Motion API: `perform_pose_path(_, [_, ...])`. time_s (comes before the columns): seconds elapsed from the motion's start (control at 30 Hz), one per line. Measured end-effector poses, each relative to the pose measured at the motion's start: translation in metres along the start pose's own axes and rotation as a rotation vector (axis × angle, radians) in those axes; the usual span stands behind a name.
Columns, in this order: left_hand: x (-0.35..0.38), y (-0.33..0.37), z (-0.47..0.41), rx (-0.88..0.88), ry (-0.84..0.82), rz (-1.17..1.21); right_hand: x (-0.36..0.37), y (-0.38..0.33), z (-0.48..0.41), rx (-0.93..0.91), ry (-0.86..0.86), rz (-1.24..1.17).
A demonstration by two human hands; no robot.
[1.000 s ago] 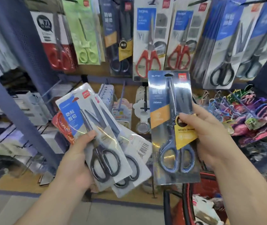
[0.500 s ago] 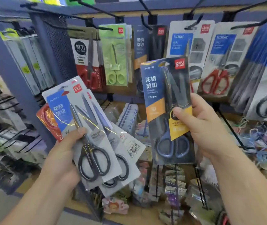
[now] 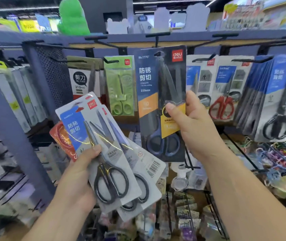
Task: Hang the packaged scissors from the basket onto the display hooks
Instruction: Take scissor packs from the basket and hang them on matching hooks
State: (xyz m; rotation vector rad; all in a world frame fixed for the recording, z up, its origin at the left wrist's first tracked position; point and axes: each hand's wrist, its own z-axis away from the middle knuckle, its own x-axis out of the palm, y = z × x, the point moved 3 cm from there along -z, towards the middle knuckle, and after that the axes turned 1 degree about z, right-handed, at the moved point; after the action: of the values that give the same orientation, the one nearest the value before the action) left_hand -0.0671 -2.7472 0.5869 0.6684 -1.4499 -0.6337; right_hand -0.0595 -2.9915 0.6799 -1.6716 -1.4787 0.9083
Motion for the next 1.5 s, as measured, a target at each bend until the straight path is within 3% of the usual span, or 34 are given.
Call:
perform_pose_path(0.2, [0.003, 0.004, -0.007, 0.020, -0.028, -0.004, 0.006, 0.009, -0.010, 0.042, 0.059, 0.087])
perform_pose_path(0.43, [-0.011, 0.010, -0.012, 0.028, -0.025, 0.003, 0.013, 0.048, -0.047, 0.191, 0.346, 0.164])
perform_pose_path(0.63, [-0.020, 0.013, -0.015, 0.030, -0.007, 0.019, 0.021, 0.077, -0.081, 0.322, 0.467, 0.264])
perform_pose_path(0.8, [-0.022, 0.013, -0.016, 0.014, -0.011, -0.031, 0.024, 0.081, -0.096, 0.375, 0.465, 0.414])
perform_pose_path(0.9, [-0.023, 0.010, -0.017, 0.000, -0.037, -0.014, 0.026, 0.072, -0.082, 0.295, 0.451, 0.329])
perform_pose_path(1.1, [-0.015, 0.001, -0.013, -0.029, 0.006, 0.020, 0.050, 0.033, -0.011, 0.089, 0.218, 0.208])
perform_pose_path(1.27, [-0.008, -0.010, -0.010, -0.051, 0.067, 0.012, 0.071, 0.025, 0.039, 0.150, -0.405, 0.526])
perform_pose_path(1.37, [-0.002, -0.017, -0.006, -0.075, 0.094, 0.005, 0.069, 0.039, 0.047, 0.136, -0.440, 0.620])
perform_pose_path(1.5, [0.002, -0.027, -0.003, -0.154, 0.090, -0.026, 0.059, 0.046, 0.051, 0.205, -0.411, 0.507])
